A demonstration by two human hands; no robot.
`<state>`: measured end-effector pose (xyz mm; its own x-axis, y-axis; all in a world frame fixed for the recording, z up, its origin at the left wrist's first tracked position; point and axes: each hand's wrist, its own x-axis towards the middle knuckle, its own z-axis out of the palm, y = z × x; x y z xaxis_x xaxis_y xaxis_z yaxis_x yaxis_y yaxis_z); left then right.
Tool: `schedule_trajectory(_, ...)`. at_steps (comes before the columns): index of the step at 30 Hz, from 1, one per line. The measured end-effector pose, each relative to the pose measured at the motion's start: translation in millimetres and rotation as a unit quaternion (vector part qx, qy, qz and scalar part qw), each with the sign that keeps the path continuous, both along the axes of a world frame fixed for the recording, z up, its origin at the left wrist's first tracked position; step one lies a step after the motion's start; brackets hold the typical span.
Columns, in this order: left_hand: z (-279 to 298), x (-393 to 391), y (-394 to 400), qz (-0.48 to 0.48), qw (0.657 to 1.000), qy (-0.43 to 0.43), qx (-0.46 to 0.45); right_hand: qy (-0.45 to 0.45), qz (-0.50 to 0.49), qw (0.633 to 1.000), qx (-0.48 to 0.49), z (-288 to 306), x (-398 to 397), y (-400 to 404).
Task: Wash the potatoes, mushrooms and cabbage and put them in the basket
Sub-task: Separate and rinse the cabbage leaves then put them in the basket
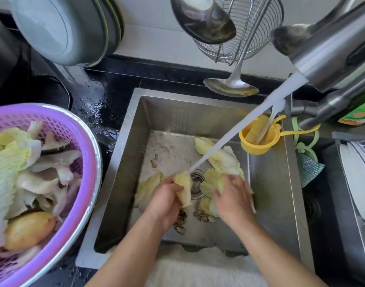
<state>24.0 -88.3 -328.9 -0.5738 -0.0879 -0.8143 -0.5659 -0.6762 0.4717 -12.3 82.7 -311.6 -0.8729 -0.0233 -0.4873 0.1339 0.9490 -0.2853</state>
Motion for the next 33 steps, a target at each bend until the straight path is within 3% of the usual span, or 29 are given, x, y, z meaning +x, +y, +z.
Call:
schedule_trajectory(1, 0, 0, 0, -0.018, 1.0, 0.02, -0.011, -0.044, -0.066, 0.989, -0.128, 6, 0, -15)
schedule_trajectory(3, 1, 1, 1, -0.057, 0.996, 0.061, -0.023, -0.195, -0.22, 0.89, -0.349, 13, 2, -44)
schedule_trajectory(4, 2, 2, 1, -0.071, 0.994, 0.074, -0.034, -0.215, -0.264, 0.85, -0.402, 11, 2, -52)
schedule_trajectory(6, 4, 4, 2, -0.097, 0.99, 0.078, -0.073, -0.191, -0.303, 0.834, -0.42, 4, 0, -58)
schedule_trajectory(9, 0, 4, 3, -0.107, 0.984, 0.061, -0.126, -0.138, -0.322, 0.844, -0.406, -8, -2, -59)
schedule_trajectory(11, -6, 3, 3, -0.087, 0.987, 0.044, -0.125, -0.116, -0.323, 0.855, -0.388, -11, 0, -60)
schedule_trajectory(13, -13, 1, -1, -0.034, 0.994, 0.011, -0.108, -0.092, -0.341, 0.844, -0.403, -12, 2, -62)
schedule_trajectory(15, -16, -1, -5, 0.048, 0.996, -0.02, -0.079, -0.082, -0.397, 0.798, -0.445, -9, -1, -62)
schedule_trajectory(19, -12, -3, -1, 0.157, 0.985, -0.028, -0.072, -0.082, -0.529, 0.662, -0.525, 0, -5, -57)
schedule_trajectory(21, -9, -3, -2, 0.192, 0.977, -0.03, -0.086, -0.035, -0.579, 0.637, -0.509, 0, -9, -49)
schedule_trajectory(22, -8, -3, -5, 0.209, 0.974, -0.029, -0.082, -0.009, -0.588, 0.638, -0.497, -1, -11, -42)
schedule_trajectory(23, -8, -4, -9, 0.214, 0.974, -0.024, -0.076, 0.005, -0.575, 0.663, -0.48, -2, -13, -34)
schedule_trajectory(25, -5, -5, -13, 0.188, 0.98, -0.01, -0.062, -0.026, -0.483, 0.766, -0.423, -7, -13, -23)
schedule_trajectory(27, -3, -5, -9, 0.147, 0.988, 0.006, -0.052, -0.119, -0.358, 0.849, -0.37, -10, -9, -22)
schedule_trajectory(30, 3, -4, -1, 0.109, 0.992, 0.039, -0.043, -0.212, -0.199, 0.886, -0.36, -7, 1, -32)
schedule_trajectory(33, 7, -3, -3, 0.102, 0.993, 0.053, -0.035, -0.162, -0.094, 0.927, -0.324, -8, 5, -43)
